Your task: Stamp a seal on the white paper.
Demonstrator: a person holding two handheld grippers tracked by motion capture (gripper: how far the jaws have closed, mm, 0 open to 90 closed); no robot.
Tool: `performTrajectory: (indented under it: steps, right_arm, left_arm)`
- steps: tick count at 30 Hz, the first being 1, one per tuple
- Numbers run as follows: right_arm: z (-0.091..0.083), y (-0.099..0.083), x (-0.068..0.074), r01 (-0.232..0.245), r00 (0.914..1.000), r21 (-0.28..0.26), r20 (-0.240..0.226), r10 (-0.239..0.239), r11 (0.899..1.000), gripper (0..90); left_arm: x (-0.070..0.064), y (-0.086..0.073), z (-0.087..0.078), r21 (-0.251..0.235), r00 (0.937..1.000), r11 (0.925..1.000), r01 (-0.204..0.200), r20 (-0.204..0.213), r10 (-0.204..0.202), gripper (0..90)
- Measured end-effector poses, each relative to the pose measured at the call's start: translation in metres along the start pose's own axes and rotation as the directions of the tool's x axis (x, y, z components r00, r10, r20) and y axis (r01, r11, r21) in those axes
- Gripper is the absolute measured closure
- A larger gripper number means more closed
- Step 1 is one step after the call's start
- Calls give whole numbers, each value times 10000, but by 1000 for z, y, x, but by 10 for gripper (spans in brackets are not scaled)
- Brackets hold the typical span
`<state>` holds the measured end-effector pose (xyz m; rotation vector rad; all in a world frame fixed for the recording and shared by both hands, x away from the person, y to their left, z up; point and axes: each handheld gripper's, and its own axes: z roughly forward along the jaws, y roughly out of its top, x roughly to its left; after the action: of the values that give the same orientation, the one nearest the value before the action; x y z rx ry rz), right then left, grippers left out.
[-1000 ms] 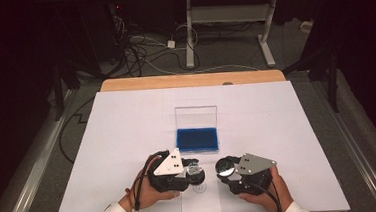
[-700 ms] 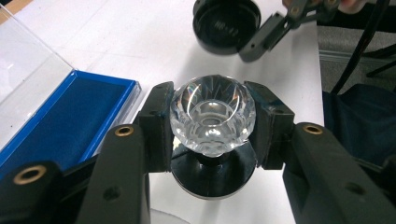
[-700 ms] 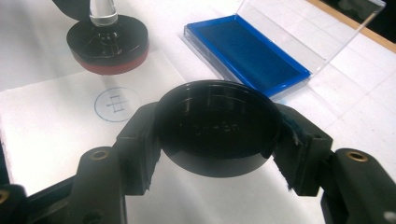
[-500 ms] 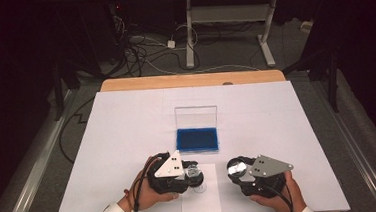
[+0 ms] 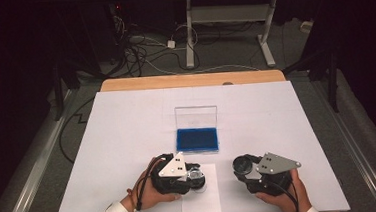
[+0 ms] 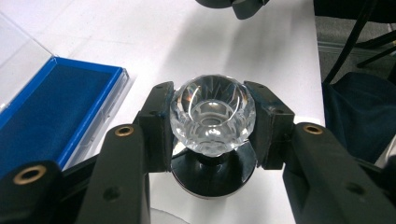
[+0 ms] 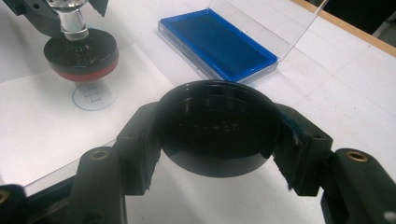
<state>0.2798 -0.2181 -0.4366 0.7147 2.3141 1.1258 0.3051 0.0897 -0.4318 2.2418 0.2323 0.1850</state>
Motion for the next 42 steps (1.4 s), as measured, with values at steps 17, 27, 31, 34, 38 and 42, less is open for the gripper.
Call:
performTrajectory:
  steps: [17,27,31,34,38,42]
  right_arm:
    - [5,0,2,43,9999,166,-141,-41,9999,384]
    - [8,0,2,65,9998,232,-195,-60,9997,384]
    - [8,0,2,61,9998,248,-216,-55,9997,384]
    - [9,0,2,75,9997,250,-240,-69,9997,384]
    - [10,1,3,95,9996,270,-280,-88,9996,384]
    - [10,1,2,103,9995,266,-287,-95,9996,384]
  left_arm:
    - [-4,1,4,42,9996,10000,-87,260,85,543]
    - [-6,0,9,189,9994,9998,-98,331,92,544]
    - [-5,-2,12,330,9993,9994,-110,368,98,544]
    - [-5,-4,15,413,9995,9991,-117,294,104,544]
    - [-4,-5,16,431,9993,9990,-75,365,60,543]
    - [-4,-5,19,547,9991,9984,-161,389,140,544]
